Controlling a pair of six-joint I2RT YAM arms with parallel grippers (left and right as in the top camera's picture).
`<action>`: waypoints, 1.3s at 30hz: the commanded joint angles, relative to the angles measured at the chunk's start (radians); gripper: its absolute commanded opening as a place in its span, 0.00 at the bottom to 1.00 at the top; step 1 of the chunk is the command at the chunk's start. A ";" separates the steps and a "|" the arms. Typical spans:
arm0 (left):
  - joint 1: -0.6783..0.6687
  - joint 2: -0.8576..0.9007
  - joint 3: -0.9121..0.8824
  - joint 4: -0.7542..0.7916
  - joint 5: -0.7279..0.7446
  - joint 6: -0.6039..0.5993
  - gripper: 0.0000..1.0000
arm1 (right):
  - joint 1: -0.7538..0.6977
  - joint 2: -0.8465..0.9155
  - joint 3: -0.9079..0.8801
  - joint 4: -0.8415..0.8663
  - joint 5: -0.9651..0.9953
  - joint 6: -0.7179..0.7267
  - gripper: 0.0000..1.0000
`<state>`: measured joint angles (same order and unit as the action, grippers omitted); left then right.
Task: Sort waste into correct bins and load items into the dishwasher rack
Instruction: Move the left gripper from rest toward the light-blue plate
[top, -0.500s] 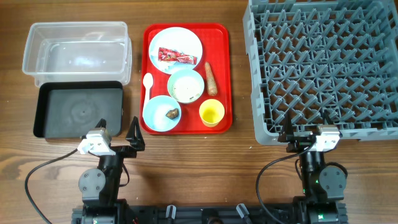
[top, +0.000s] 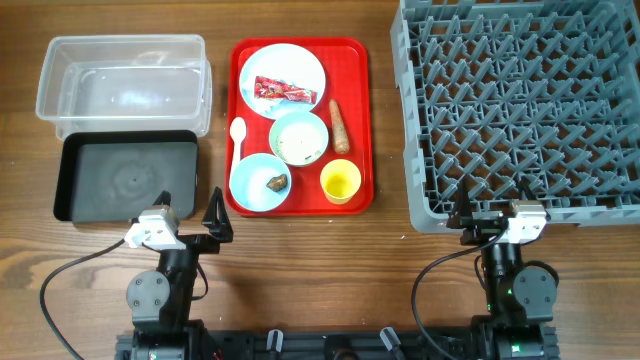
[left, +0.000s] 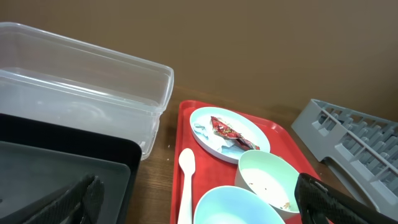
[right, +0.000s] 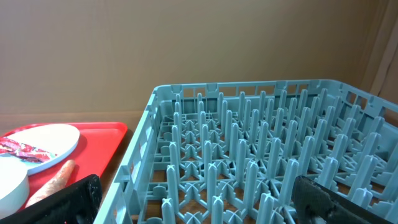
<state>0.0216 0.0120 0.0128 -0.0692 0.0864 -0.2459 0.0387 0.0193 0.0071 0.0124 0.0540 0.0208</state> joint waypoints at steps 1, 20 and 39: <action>-0.001 -0.005 -0.007 -0.002 -0.010 0.006 1.00 | 0.001 -0.014 -0.002 0.002 0.019 -0.006 1.00; -0.001 -0.005 -0.007 -0.002 -0.010 0.006 1.00 | 0.001 -0.014 -0.002 0.002 0.018 0.008 1.00; -0.001 -0.005 -0.007 0.000 -0.010 0.005 1.00 | 0.001 -0.014 -0.002 0.035 0.006 0.008 1.00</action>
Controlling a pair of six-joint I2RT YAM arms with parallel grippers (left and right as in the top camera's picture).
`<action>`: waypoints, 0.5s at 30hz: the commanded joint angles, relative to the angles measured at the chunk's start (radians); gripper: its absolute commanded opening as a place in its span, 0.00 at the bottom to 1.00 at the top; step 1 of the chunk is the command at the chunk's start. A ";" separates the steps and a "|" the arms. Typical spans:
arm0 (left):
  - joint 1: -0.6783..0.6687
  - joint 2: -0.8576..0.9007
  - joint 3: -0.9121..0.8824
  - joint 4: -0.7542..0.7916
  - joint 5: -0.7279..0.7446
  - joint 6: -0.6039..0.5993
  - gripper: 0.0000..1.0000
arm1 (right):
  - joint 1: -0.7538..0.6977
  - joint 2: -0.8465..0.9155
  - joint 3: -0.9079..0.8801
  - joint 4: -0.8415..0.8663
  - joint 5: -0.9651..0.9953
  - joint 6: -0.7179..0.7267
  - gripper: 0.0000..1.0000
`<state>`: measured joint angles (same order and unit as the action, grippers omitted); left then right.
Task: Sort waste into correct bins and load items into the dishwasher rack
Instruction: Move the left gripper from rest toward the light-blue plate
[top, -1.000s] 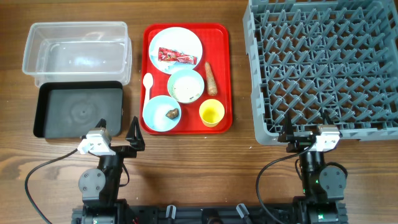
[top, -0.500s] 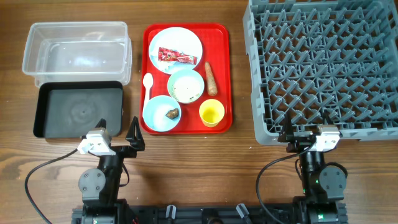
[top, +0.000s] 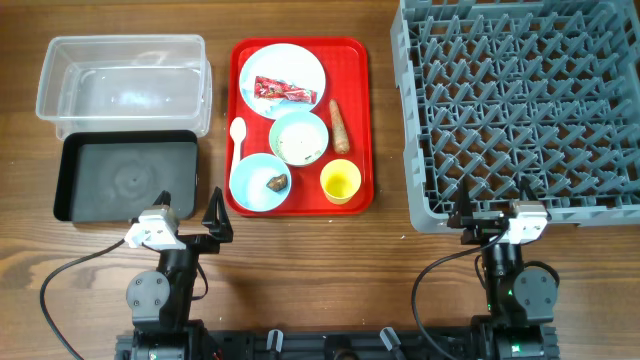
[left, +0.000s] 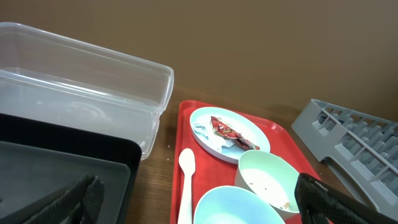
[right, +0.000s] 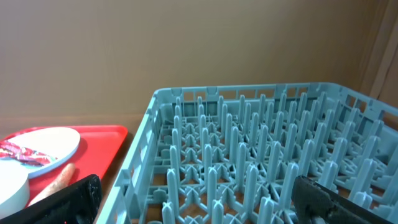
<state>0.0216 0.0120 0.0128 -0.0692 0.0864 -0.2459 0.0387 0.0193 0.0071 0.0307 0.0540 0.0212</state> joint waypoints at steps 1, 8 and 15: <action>-0.001 -0.005 -0.007 0.003 -0.010 0.006 1.00 | 0.001 -0.014 -0.002 0.022 -0.008 0.008 1.00; -0.001 -0.005 0.005 0.097 -0.011 0.006 1.00 | 0.001 -0.014 0.003 0.074 -0.119 0.021 1.00; -0.001 0.034 0.098 0.027 -0.010 0.038 1.00 | 0.001 -0.013 0.080 0.073 -0.139 0.034 1.00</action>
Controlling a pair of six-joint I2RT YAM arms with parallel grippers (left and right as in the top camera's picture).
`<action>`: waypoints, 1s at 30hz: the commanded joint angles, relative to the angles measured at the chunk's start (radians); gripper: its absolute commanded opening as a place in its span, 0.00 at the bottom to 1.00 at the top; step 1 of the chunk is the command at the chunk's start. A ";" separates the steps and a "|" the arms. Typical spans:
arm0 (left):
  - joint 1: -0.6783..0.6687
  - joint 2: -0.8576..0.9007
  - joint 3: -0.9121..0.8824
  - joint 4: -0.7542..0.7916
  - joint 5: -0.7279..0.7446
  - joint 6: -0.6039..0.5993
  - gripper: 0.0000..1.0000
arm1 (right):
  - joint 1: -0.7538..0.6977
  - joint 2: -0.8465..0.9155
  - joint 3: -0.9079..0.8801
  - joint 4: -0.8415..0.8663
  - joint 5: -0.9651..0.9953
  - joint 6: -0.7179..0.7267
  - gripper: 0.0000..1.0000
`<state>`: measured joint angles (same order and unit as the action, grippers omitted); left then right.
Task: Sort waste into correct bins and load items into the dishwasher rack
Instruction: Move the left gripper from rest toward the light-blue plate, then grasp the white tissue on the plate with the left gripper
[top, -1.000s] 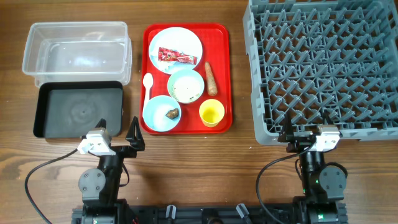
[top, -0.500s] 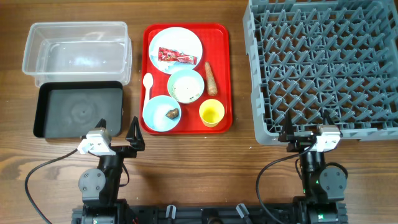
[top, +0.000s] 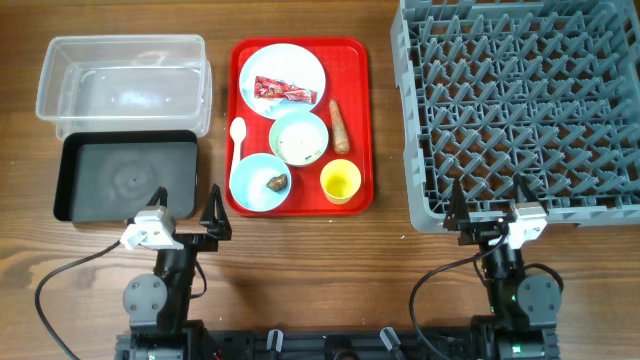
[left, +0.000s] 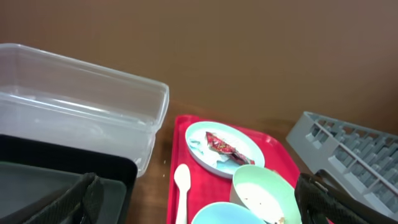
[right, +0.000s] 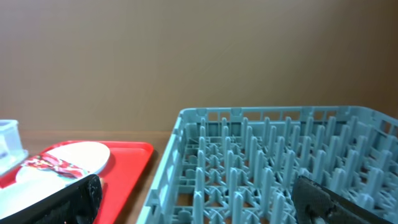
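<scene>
A red tray (top: 352, 70) holds a white plate (top: 283, 62) with a red wrapper (top: 283, 90), a carrot (top: 339, 126), a pale green bowl (top: 299, 137), a blue bowl (top: 250, 178) with a brown food scrap (top: 277, 182), a yellow cup (top: 340, 181) and a white spoon (top: 238, 135). The grey dishwasher rack (top: 520, 105) stands at the right. My left gripper (top: 188, 208) is open and empty near the front edge, below the tray's left corner. My right gripper (top: 486, 205) is open and empty at the rack's front rim.
A clear plastic bin (top: 122, 82) sits at the far left, with a black bin (top: 125, 175) in front of it. In the left wrist view the spoon (left: 181, 186) and green bowl (left: 261, 194) lie ahead between the fingers.
Both wrist views have shifted: the tray and rack sit lower and further off, and the right view shows more of the tray. In the overhead view both grippers stand slightly changed. The table's things are unmoved.
Both arms stood open and empty at the table's front edge at the first moment. At the second the left was unchanged and the right wrist view had shifted slightly. By now both wrist views have changed, while everything on the tray lies where it was.
</scene>
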<state>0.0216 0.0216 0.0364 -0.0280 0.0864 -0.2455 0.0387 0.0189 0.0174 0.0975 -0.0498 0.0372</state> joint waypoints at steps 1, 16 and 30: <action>-0.001 0.039 0.097 -0.023 -0.010 0.060 1.00 | 0.001 -0.011 0.081 0.006 -0.039 0.018 1.00; -0.005 0.673 0.703 -0.240 0.055 0.115 1.00 | 0.001 0.301 0.473 -0.233 -0.113 -0.037 1.00; -0.219 1.529 1.777 -0.749 -0.046 0.126 1.00 | 0.001 0.772 0.891 -0.508 -0.301 -0.037 1.00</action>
<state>-0.1226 1.3529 1.5616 -0.6769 0.1196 -0.1364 0.0387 0.7254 0.8371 -0.3752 -0.2565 0.0128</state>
